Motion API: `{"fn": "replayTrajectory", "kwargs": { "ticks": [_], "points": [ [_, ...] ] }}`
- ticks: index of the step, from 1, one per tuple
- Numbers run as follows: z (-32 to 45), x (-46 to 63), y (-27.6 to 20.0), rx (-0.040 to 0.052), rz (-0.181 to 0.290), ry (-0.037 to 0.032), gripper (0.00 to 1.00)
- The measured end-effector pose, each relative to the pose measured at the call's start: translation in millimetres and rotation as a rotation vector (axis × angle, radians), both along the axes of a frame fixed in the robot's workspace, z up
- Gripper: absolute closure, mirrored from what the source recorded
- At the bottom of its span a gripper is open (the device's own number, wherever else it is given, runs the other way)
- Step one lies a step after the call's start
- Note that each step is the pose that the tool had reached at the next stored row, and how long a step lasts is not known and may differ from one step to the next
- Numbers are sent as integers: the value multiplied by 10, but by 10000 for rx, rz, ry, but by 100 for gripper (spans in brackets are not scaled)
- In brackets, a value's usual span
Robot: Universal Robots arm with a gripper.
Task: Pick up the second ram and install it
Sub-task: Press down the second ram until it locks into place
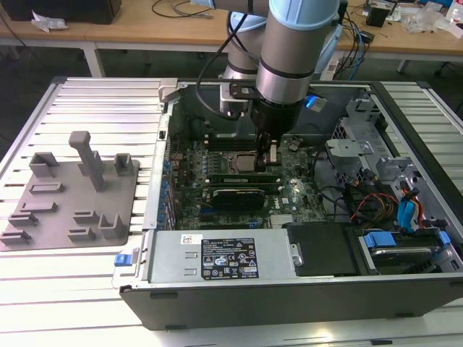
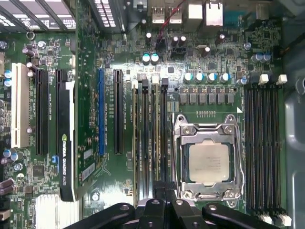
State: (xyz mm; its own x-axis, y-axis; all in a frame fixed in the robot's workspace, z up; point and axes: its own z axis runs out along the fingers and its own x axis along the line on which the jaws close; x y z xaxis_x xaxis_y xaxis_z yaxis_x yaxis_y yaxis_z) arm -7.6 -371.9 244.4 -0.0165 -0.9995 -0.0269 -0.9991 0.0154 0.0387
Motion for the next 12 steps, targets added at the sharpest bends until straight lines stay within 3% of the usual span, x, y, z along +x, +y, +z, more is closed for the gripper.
{"fn": "replayTrajectory", "kwargs": {
  "ticks": [4, 8, 12],
  "points": [
    [0, -73, 0, 1, 0, 0, 92],
    [0, -229, 0, 1, 1, 0, 92],
    [0, -317, 0, 1, 0, -1, 92]
  ]
}}
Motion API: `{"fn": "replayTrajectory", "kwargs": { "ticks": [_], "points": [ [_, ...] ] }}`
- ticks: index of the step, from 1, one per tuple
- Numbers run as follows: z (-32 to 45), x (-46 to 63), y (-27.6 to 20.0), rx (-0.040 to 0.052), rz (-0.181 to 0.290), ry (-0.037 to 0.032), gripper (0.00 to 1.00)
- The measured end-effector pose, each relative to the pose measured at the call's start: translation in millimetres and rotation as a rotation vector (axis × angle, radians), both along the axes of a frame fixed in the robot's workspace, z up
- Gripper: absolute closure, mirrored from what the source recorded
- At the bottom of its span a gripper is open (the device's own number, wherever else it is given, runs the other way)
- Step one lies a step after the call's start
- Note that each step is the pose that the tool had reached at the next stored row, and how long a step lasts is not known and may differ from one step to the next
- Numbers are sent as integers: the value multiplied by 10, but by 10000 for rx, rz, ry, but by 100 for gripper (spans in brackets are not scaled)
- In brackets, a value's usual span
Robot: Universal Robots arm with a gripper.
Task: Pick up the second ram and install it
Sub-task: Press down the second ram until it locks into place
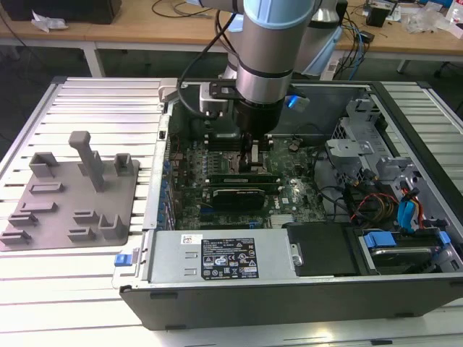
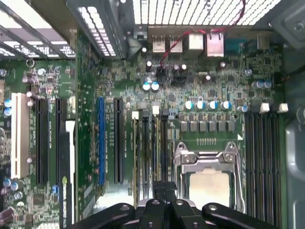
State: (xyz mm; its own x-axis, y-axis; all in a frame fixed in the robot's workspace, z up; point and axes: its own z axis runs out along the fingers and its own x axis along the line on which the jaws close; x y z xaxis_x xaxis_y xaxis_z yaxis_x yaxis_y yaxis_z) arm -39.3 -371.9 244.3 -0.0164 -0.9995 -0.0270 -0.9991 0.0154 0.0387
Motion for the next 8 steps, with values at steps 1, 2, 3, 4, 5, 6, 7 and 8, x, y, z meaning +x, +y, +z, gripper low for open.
{"fn": "replayTrajectory", "kwargs": {
  "ticks": [1, 2, 3, 4, 5, 6, 7, 8],
  "points": [
    [0, -18, 0, 0, 0, 0, 92],
    [0, -49, 0, 0, 0, 1, 92],
    [0, -67, 0, -1, 0, 1, 92],
    [0, -87, 0, 0, 0, 0, 92],
    [0, -112, 0, -1, 0, 0, 92],
    [0, -143, 0, -1, 0, 1, 92],
    [0, -164, 0, 0, 0, 0, 92],
    [0, -190, 0, 0, 0, 1, 92]
  ]
}}
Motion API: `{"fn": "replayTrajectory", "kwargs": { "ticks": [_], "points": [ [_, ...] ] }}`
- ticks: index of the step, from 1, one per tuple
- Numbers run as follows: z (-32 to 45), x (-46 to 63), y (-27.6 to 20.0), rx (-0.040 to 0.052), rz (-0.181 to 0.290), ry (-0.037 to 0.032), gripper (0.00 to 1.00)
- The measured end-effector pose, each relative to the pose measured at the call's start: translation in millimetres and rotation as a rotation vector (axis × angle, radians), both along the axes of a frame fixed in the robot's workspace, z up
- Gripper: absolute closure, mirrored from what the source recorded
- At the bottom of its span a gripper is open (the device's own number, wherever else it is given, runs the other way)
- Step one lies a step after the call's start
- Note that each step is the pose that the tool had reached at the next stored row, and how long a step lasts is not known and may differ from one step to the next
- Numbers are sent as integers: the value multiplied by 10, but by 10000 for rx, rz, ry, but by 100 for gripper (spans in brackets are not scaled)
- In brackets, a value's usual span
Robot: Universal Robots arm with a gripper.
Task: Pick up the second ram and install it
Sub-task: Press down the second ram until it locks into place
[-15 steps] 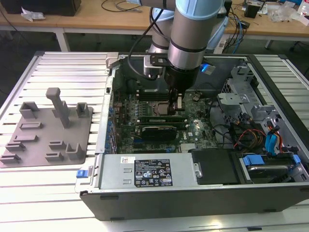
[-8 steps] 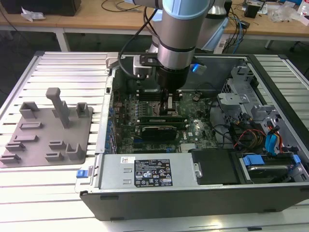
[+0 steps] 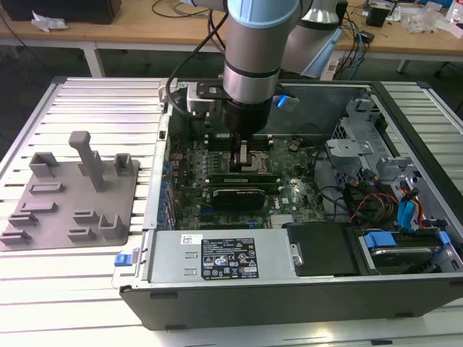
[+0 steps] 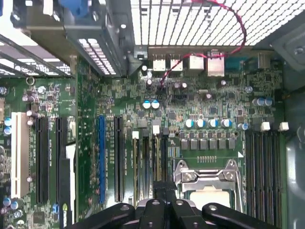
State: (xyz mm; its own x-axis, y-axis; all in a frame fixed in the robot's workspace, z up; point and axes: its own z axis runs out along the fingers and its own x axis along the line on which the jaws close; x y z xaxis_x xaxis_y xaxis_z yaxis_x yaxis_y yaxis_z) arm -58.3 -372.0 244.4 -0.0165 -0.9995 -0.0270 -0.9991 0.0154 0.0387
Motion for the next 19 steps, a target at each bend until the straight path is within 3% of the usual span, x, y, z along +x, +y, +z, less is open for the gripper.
{"fn": "replayTrajectory", "kwargs": {
  "ticks": [12, 16, 19],
  "points": [
    [0, -461, 0, 0, 0, 0, 92],
    [0, -467, 0, -2, 0, 1, 92],
    [-8, -304, 1, 0, 1, 5, 92]
  ]
}}
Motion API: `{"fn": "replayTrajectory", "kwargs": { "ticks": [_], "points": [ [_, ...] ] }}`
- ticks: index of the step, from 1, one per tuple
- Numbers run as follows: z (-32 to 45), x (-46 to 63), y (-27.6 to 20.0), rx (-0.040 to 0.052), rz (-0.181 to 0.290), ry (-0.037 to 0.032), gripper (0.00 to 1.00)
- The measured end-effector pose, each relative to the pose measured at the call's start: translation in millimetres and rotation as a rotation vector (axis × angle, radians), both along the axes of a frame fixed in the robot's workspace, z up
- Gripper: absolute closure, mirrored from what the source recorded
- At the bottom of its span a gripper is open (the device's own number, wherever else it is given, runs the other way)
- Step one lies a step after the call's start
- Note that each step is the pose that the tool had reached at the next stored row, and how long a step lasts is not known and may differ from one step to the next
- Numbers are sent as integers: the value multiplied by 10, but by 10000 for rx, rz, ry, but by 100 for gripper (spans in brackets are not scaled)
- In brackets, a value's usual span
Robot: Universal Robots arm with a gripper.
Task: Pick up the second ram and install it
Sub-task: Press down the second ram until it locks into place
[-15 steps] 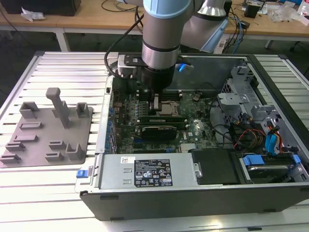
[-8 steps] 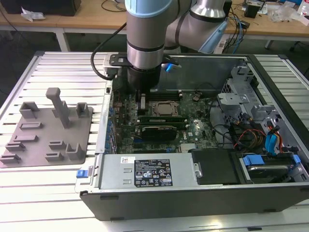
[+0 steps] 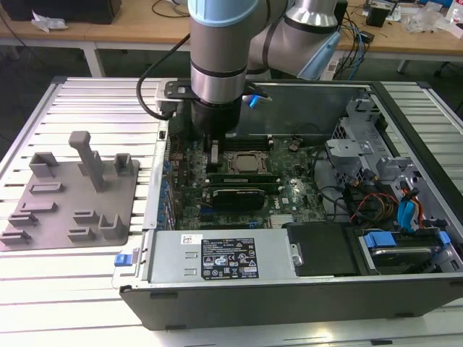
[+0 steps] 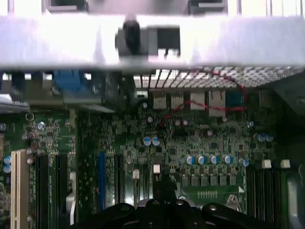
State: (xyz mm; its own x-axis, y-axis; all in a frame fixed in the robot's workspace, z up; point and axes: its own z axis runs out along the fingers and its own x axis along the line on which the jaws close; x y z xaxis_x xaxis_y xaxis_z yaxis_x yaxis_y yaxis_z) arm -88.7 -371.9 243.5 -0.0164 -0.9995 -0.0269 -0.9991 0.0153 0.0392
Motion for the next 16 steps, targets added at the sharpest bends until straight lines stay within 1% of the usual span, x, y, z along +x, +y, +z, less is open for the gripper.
{"fn": "replayTrajectory", "kwargs": {
  "ticks": [1, 2, 3, 10, 16],
  "points": [
    [-7, 94, 0, 1, -2, 3, 92],
    [-13, 149, 0, 0, 0, 6, 92],
    [-58, 195, 0, 0, -2, 9, 92],
    [-120, 207, 0, 1, -2, 10, 92],
    [-138, 206, -1, 2, -2, 11, 92]
  ]
}}
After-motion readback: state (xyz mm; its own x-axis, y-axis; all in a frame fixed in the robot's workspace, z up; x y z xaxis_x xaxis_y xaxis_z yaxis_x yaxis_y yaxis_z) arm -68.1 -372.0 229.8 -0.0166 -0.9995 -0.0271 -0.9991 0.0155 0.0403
